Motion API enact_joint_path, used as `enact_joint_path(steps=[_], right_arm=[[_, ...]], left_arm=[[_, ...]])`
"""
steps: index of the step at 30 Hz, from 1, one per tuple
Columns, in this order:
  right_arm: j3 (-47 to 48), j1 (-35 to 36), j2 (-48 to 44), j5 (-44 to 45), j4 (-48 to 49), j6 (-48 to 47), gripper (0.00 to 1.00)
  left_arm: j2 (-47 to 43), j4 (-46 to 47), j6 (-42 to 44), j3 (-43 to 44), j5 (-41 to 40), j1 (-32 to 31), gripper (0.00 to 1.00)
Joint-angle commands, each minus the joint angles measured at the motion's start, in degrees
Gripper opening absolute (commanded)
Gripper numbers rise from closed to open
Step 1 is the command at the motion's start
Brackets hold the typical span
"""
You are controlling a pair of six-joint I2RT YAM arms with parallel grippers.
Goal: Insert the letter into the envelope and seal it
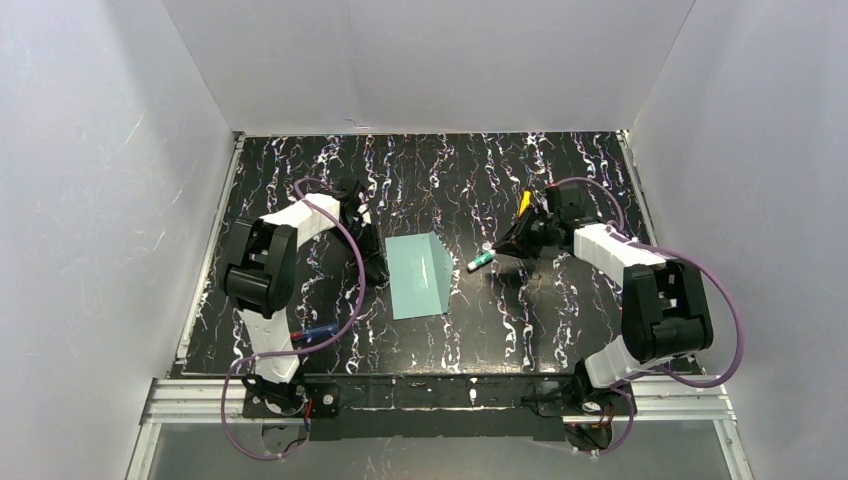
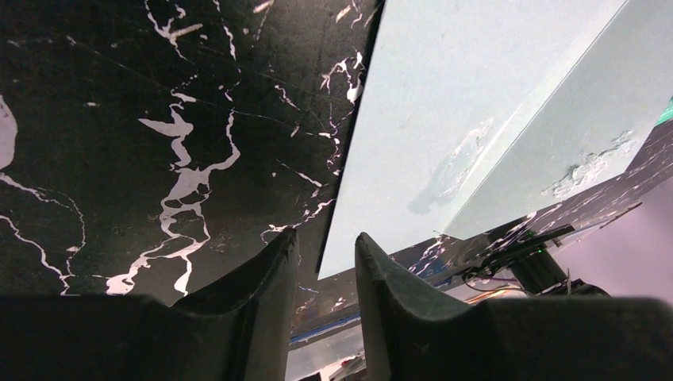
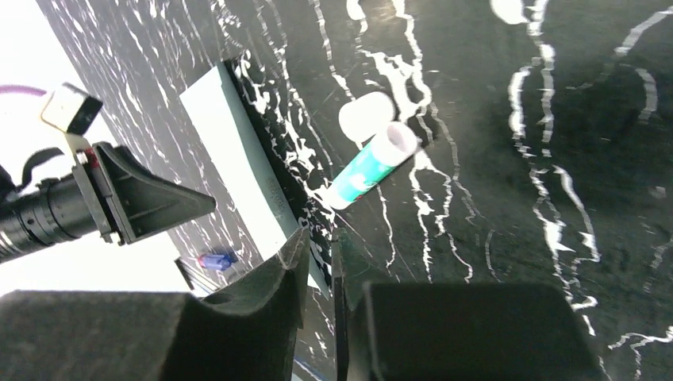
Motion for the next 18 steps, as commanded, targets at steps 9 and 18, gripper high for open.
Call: enact_joint_path(steps=[9, 18], right_arm=[[7.6, 10.6, 8.7, 3.2, 0.1, -4.9, 0.16], [10.6, 16.4, 13.2, 5.2, 0.4, -5.2, 0.08]], left_arm=[[1.9, 0.2, -1.0, -0.3, 2.1, -0.2, 0.27], [2.6, 0.7, -1.8, -1.1, 1.7, -0.3, 0.26]])
